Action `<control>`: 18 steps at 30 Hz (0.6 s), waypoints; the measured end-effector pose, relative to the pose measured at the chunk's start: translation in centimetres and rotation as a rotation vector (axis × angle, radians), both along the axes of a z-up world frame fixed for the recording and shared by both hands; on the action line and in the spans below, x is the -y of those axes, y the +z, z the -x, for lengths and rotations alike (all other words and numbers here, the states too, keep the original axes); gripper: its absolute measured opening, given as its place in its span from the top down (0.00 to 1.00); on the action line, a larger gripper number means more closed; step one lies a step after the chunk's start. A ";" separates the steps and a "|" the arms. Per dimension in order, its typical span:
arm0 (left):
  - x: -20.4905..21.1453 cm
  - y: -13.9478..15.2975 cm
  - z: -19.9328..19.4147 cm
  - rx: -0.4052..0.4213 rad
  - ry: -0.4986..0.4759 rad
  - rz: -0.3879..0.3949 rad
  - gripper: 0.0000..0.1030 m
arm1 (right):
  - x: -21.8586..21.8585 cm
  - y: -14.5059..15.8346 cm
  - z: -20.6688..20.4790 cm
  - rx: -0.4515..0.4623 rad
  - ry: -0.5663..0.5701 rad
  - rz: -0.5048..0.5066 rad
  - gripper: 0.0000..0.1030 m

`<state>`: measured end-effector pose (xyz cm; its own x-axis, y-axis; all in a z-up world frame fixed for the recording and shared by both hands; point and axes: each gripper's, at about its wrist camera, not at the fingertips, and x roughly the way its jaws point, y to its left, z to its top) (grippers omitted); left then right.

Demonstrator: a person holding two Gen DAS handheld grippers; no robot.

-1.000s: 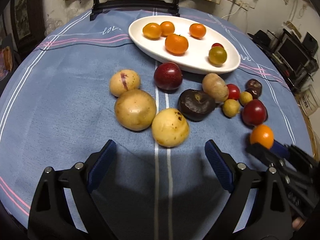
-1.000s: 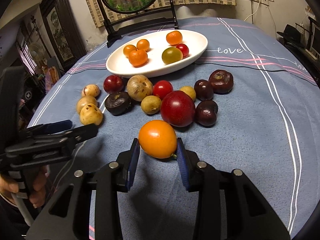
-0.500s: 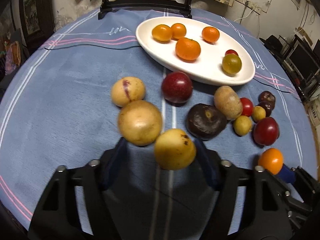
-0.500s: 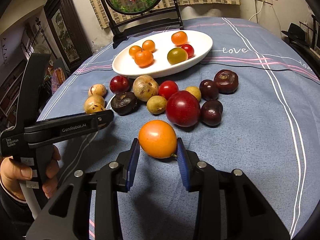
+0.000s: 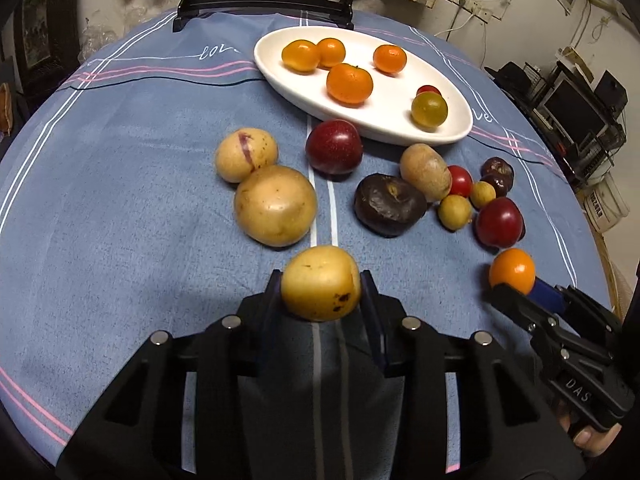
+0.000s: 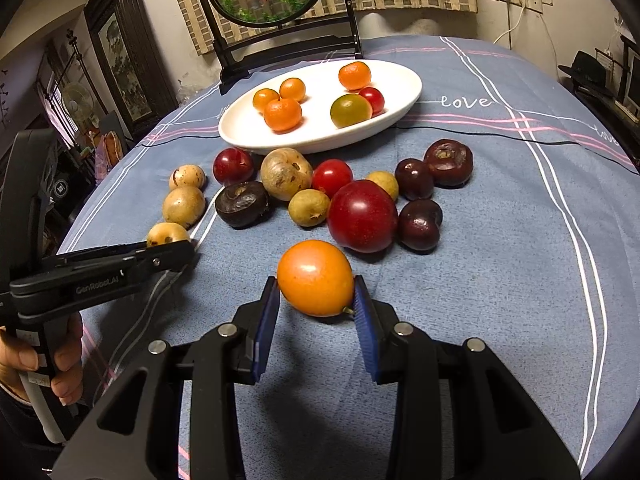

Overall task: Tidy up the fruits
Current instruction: 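Grasp a yellow pepino with the left tool while the right tool holds an orange tomato, then carry both fruits over the white plate and open both tools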

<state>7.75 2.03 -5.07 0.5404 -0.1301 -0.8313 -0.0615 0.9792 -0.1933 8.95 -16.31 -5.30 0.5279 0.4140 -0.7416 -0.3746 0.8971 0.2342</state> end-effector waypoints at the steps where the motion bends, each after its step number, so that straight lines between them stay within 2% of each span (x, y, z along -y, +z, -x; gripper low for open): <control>1: 0.1 0.0 0.0 0.002 0.002 -0.007 0.62 | -0.1 0.0 0.0 0.000 0.000 0.005 0.64; 8: 0.4 -0.1 -0.6 0.029 0.008 -0.038 0.62 | -0.2 0.0 -0.1 -0.002 0.000 0.012 0.64; 18: -0.3 0.5 0.4 0.022 -0.015 -0.012 0.63 | -0.1 -0.1 -0.2 -0.009 0.002 0.007 0.64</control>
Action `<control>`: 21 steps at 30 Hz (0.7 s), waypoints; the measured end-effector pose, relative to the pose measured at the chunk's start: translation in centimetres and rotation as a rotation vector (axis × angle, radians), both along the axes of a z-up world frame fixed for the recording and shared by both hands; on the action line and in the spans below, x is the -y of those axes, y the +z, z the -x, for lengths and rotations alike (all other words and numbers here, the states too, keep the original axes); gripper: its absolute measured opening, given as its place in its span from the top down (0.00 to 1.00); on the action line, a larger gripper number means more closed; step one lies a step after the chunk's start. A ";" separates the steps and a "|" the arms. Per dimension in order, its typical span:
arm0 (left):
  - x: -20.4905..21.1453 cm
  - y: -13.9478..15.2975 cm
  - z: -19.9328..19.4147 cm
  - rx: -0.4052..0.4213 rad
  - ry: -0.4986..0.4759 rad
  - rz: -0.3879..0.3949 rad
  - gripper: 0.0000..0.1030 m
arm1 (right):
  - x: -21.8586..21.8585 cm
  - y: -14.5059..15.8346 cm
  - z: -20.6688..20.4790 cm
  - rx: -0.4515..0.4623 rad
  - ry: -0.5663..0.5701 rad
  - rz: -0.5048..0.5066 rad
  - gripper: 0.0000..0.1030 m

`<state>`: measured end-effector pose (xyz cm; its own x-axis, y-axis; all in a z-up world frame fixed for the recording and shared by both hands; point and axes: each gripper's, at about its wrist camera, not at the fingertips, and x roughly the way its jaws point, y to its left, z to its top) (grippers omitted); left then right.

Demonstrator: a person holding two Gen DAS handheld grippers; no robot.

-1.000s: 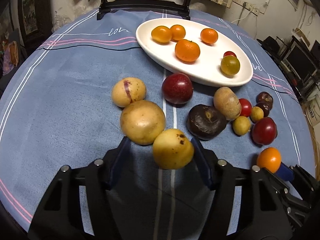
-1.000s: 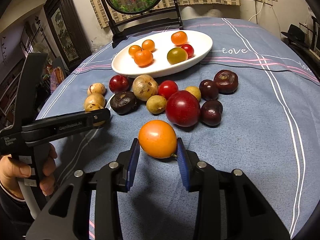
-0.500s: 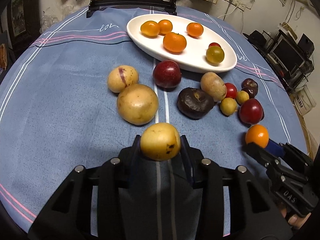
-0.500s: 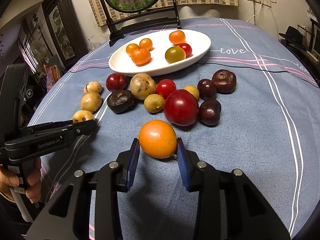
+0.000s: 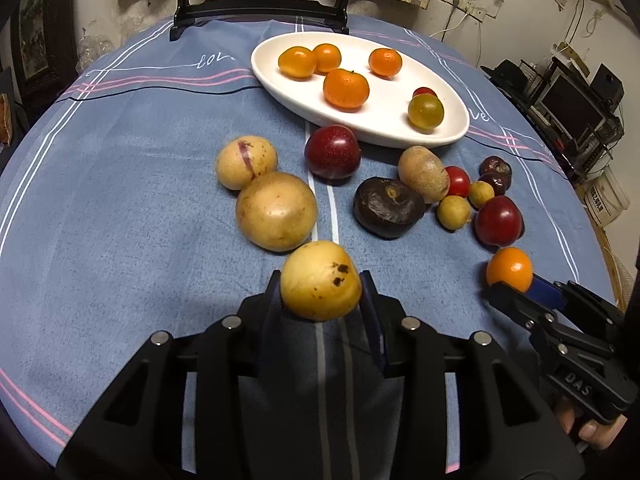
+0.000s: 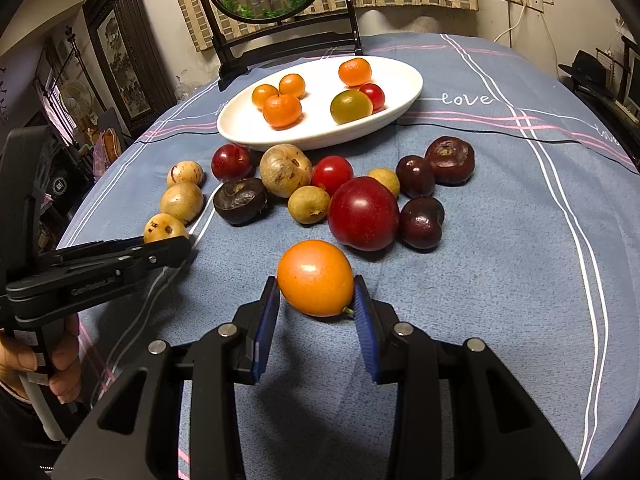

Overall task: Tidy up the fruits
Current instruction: 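Carry both fruits over the white plate and open both tools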

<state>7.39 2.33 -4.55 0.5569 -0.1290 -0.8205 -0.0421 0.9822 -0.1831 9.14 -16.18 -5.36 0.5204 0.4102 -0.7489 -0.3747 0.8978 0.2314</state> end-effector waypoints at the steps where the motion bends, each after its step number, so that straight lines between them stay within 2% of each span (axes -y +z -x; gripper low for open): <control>1: 0.0 0.1 0.2 0.004 -0.001 -0.001 0.63 | 0.0 0.0 0.0 0.000 0.000 0.001 0.64; 12: -0.2 2.5 0.7 0.075 -0.032 -0.045 0.63 | -0.6 0.9 0.4 0.032 0.018 0.075 0.64; 17: -0.4 4.0 -0.6 0.114 -0.050 -0.075 0.63 | -0.4 4.0 -0.2 0.109 0.017 0.081 0.64; 21: -0.6 5.5 -2.9 0.148 -0.068 -0.094 0.63 | -0.6 6.4 -2.4 0.176 -0.001 0.102 0.64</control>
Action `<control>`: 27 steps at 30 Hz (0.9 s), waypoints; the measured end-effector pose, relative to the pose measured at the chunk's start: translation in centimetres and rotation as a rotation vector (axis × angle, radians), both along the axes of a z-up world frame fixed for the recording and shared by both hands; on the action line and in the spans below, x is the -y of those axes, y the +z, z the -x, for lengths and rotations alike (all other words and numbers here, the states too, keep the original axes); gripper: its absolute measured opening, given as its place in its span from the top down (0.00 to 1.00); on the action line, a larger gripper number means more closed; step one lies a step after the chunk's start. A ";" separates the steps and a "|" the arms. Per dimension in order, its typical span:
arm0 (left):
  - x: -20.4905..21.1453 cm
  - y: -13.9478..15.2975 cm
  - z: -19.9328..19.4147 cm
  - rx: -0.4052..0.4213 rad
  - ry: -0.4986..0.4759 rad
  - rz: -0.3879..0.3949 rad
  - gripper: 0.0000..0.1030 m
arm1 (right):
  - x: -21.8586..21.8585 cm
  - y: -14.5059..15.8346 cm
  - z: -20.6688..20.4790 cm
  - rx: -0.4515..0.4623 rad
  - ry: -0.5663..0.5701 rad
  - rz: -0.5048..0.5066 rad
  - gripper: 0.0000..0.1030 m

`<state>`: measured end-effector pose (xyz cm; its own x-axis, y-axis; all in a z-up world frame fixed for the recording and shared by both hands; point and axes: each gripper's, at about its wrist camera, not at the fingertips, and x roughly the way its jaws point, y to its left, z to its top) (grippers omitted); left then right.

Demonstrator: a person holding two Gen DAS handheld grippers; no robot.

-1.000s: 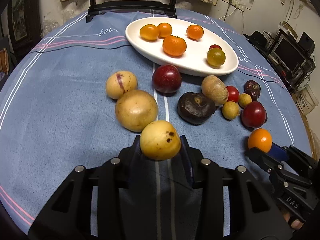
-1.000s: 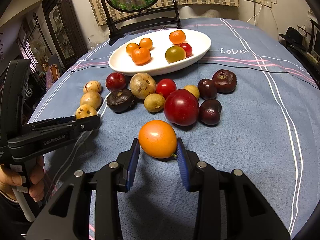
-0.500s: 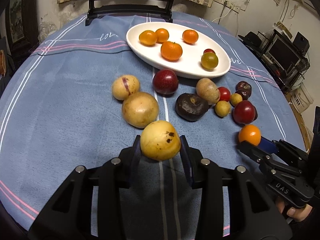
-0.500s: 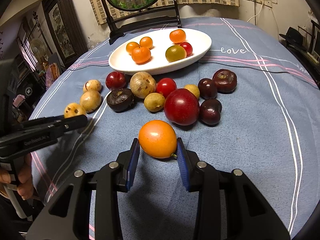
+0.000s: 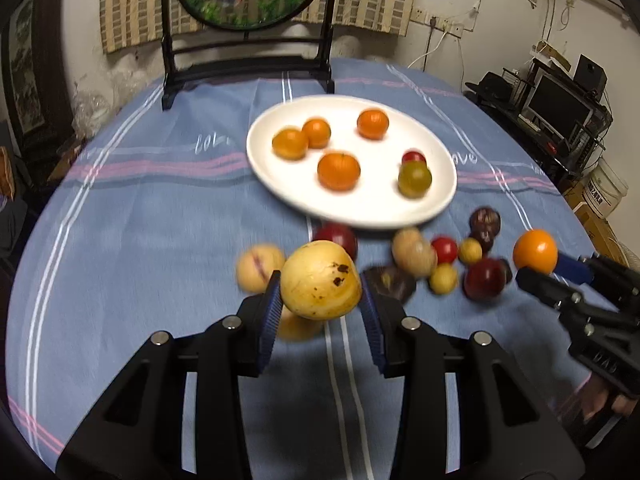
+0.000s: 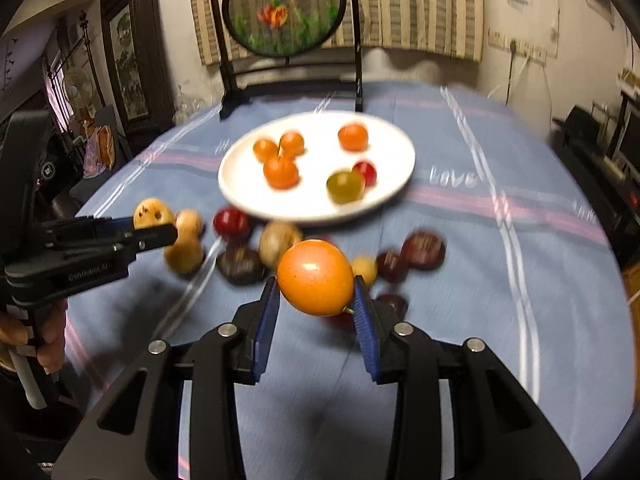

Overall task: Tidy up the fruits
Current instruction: 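Carry both fruits over the white plate and open both tools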

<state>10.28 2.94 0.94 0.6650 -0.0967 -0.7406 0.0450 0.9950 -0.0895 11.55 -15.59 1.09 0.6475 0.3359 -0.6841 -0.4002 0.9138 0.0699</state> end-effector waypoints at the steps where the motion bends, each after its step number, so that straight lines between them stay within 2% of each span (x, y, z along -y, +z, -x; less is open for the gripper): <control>1: 0.1 0.3 -0.5 0.011 -0.004 -0.007 0.63 | -0.2 0.4 -0.6 0.019 -0.006 0.008 0.64; 4: 0.3 1.3 -2.8 0.046 -0.021 -0.031 0.63 | -0.9 1.5 -3.0 0.058 -0.010 0.023 0.64; 8: -0.5 1.7 -6.7 0.045 -0.012 0.010 0.63 | -2.2 2.0 -6.0 0.080 0.006 0.022 0.64; 11: -1.2 1.2 -9.4 0.029 0.015 0.012 0.63 | -3.5 1.7 -8.8 0.076 0.009 0.050 0.64; 19: -2.2 -1.6 -14.3 -0.050 0.044 0.000 0.63 | -5.6 -1.2 -16.0 -0.062 -0.004 0.082 0.64; 27: -2.5 -3.4 -16.3 -0.091 0.044 0.002 0.62 | -6.7 -2.8 -18.9 -0.133 -0.012 0.096 0.64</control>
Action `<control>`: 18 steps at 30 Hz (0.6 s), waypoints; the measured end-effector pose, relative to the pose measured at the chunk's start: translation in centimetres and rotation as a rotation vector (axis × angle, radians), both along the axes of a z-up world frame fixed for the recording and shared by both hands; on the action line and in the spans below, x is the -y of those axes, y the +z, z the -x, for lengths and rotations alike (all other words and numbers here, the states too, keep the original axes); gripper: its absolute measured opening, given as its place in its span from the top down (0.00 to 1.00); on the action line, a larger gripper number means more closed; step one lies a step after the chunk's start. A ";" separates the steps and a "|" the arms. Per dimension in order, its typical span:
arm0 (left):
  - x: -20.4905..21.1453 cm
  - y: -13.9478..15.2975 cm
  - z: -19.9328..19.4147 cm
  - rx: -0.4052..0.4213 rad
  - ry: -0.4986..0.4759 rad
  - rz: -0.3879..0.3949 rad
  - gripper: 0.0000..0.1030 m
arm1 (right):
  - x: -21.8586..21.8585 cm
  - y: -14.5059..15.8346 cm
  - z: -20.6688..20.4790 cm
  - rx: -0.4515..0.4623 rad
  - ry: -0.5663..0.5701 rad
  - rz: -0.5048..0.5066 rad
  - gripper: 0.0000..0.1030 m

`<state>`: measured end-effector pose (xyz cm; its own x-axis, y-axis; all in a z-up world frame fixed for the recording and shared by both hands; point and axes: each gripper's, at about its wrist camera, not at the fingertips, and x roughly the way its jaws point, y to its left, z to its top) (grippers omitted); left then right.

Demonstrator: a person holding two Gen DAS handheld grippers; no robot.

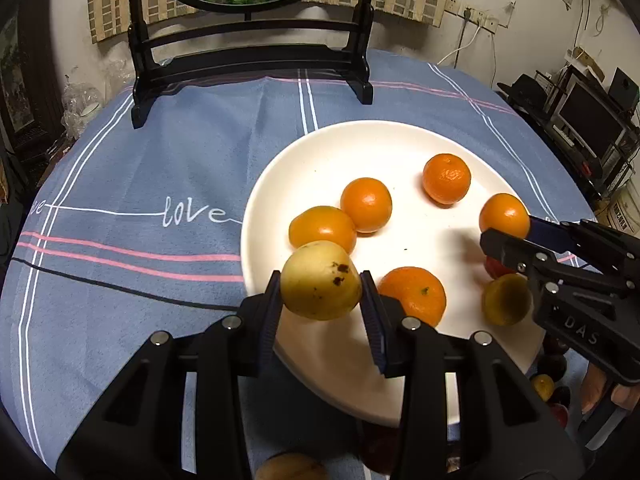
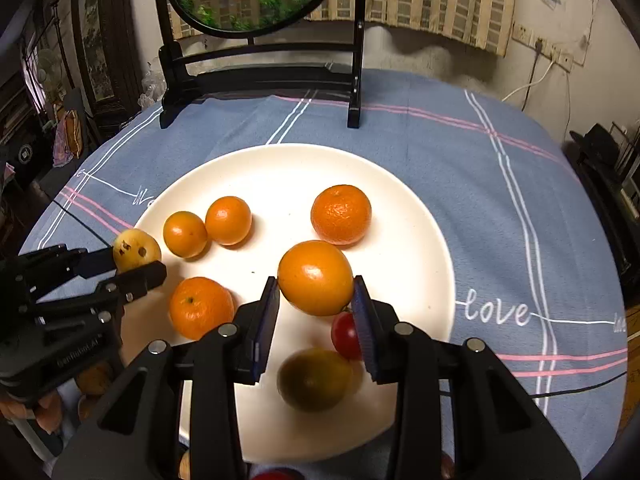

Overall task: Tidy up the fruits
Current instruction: 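Carry both fruits over the white plate and open both tools, then withdraw both open tools back toward the fruit cluster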

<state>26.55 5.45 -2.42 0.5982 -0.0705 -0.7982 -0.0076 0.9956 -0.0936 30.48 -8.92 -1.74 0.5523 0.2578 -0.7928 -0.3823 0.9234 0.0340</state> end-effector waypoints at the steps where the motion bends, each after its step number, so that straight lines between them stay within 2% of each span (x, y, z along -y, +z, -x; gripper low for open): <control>1: 0.1 -0.1 -0.2 -0.003 -0.001 -0.003 0.62 | 0.0 -0.2 -0.4 -0.008 -0.004 0.002 0.64; 5: 0.2 -0.5 -0.5 -0.025 0.004 -0.006 0.60 | 0.2 -0.4 -1.2 -0.029 -0.030 -0.003 0.58; 6: 0.2 -0.4 -0.4 -0.018 0.006 -0.006 0.53 | 0.4 -0.4 -1.3 -0.033 -0.038 -0.010 0.54; 9: 0.4 0.4 0.1 0.013 0.007 -0.024 0.43 | 1.3 0.3 -0.6 -0.004 -0.060 -0.039 0.47; 18: 0.5 2.9 2.8 0.068 0.015 -0.028 0.32 | 3.6 1.8 3.1 0.028 -0.064 -0.077 0.46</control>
<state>23.74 4.94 0.43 0.6519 -0.0391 -0.7573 -0.0173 0.9976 -0.0664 27.34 -12.52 0.06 0.5914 0.2809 -0.7559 -0.3247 0.9410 0.0957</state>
